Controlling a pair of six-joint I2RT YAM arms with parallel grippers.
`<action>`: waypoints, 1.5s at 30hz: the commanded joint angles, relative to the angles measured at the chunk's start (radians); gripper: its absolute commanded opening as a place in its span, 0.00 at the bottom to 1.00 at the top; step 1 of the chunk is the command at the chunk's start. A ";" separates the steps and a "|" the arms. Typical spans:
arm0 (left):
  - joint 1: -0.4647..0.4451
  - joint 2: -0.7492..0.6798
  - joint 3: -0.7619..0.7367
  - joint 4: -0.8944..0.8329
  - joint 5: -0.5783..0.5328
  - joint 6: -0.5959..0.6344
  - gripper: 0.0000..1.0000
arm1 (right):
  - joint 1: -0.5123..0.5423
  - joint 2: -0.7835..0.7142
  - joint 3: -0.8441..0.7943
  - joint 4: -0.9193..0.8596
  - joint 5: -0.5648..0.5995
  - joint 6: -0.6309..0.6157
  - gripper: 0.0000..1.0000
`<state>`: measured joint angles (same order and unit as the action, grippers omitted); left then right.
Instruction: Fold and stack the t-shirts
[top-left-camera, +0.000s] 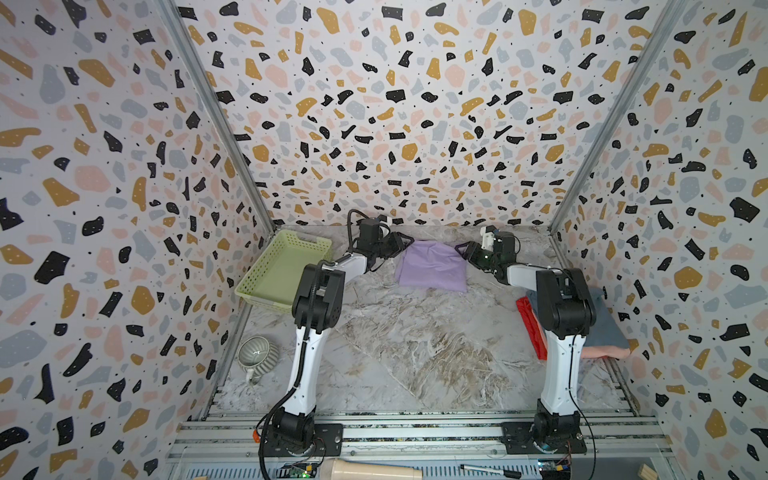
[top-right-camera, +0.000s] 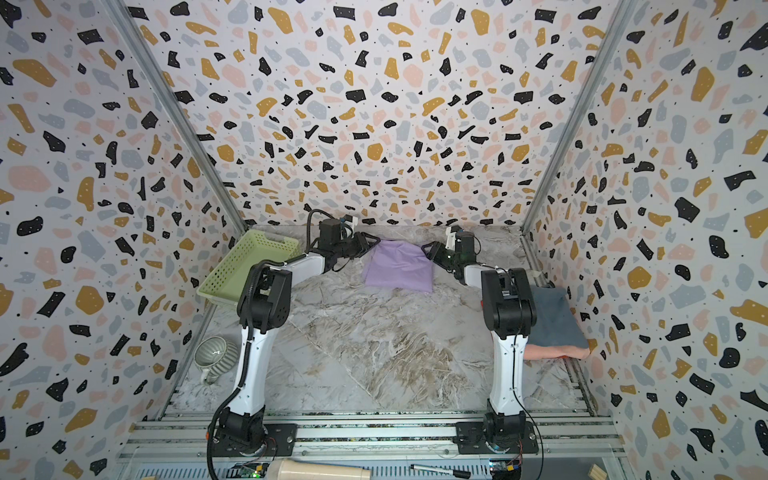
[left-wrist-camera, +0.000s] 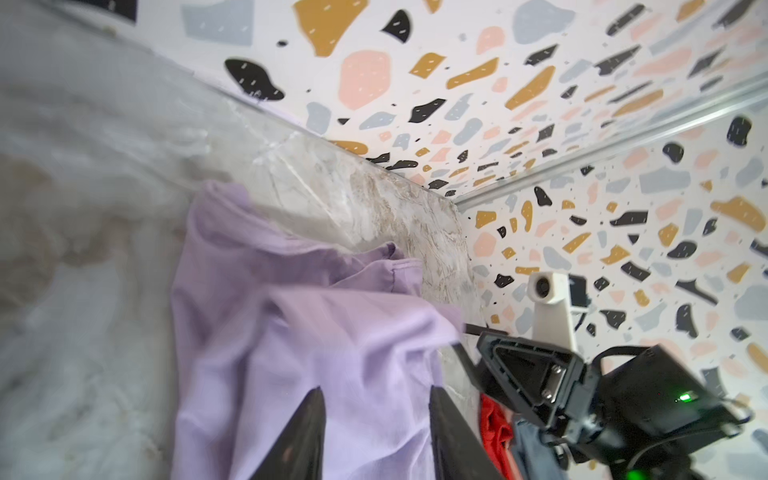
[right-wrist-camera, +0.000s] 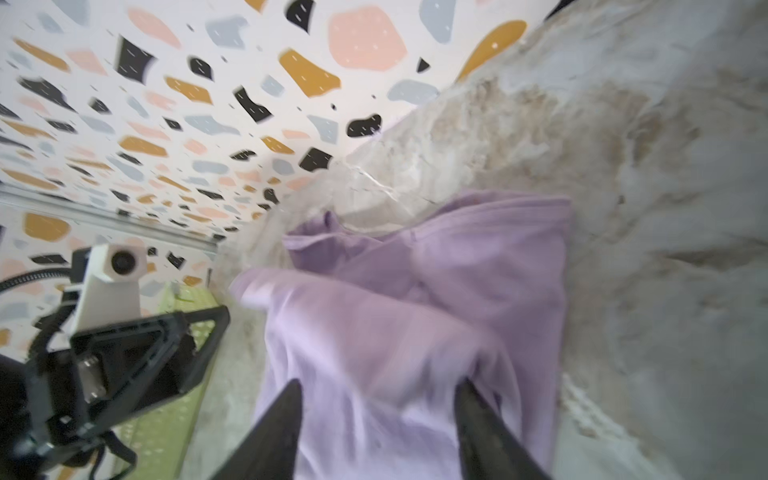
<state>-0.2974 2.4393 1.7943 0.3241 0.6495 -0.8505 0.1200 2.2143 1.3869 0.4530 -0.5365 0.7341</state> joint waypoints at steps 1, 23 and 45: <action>0.019 0.005 0.026 0.173 -0.004 -0.085 0.58 | -0.022 -0.016 0.017 0.173 -0.022 0.040 0.71; -0.074 -0.311 -0.355 -0.337 -0.334 0.409 0.62 | 0.146 -0.213 -0.195 -0.295 0.273 -0.294 0.73; -0.284 -0.300 -0.489 -0.065 -0.205 0.113 0.04 | 0.011 -0.550 -0.505 -0.218 0.130 -0.090 0.88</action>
<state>-0.5541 2.1532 1.3277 0.1406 0.4126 -0.6308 0.1287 1.7760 0.9432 0.2371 -0.3519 0.5419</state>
